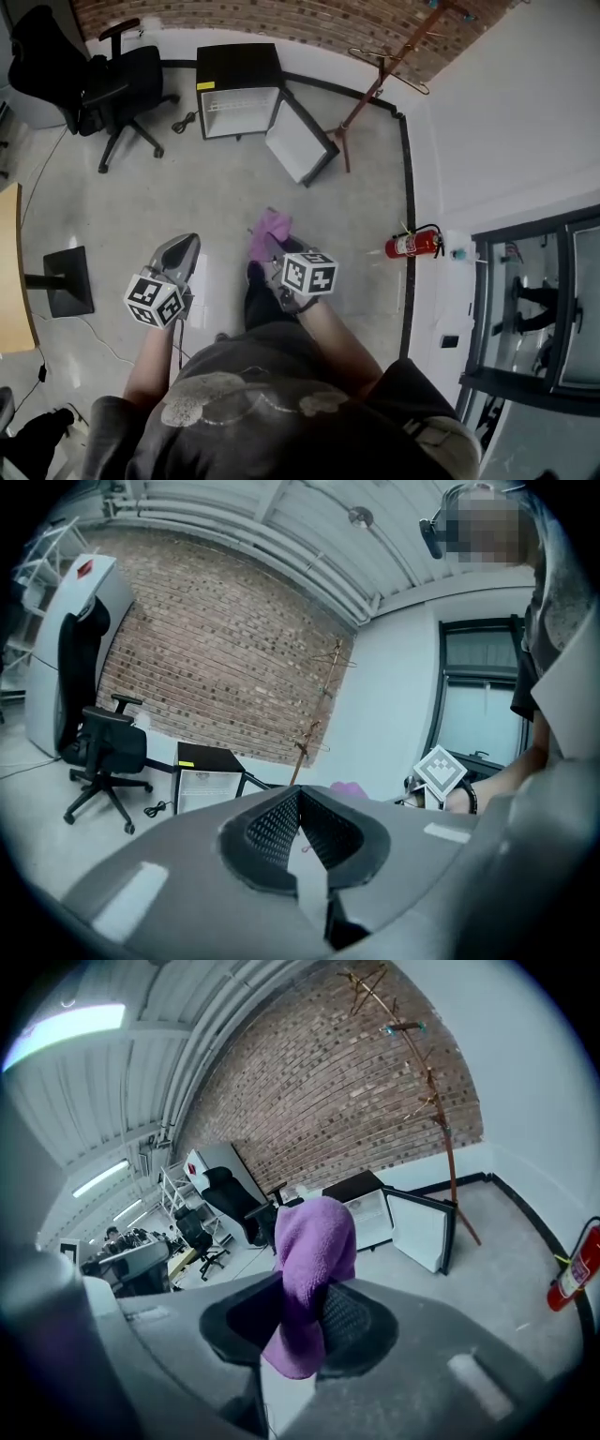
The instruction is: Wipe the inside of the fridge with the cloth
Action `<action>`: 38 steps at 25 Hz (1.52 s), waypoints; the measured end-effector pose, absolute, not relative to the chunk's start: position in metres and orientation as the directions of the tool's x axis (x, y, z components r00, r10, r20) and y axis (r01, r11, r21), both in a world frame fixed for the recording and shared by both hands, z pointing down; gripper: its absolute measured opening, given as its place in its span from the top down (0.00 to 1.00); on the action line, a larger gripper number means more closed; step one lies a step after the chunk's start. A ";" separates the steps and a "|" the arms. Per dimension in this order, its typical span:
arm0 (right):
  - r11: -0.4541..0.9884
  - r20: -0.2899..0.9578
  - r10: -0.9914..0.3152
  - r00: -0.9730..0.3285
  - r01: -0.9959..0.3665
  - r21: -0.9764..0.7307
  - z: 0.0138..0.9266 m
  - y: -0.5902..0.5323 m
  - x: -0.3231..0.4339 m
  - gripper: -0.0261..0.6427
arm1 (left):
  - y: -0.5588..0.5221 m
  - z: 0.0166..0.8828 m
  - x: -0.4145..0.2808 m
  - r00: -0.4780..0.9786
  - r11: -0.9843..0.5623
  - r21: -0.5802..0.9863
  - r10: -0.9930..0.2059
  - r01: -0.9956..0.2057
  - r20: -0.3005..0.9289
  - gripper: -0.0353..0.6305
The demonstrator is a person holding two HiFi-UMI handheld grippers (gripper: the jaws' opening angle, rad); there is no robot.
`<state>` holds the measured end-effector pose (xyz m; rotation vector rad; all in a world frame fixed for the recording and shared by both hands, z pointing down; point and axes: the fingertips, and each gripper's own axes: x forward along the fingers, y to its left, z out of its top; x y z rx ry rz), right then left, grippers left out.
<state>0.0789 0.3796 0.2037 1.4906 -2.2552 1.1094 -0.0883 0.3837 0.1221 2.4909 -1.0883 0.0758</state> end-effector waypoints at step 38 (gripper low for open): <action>0.254 0.663 -0.553 -0.504 -0.860 -0.442 0.242 0.051 0.087 0.83 | 0.036 0.155 -0.079 0.631 -0.527 0.377 -0.736 -0.761 0.246 0.92</action>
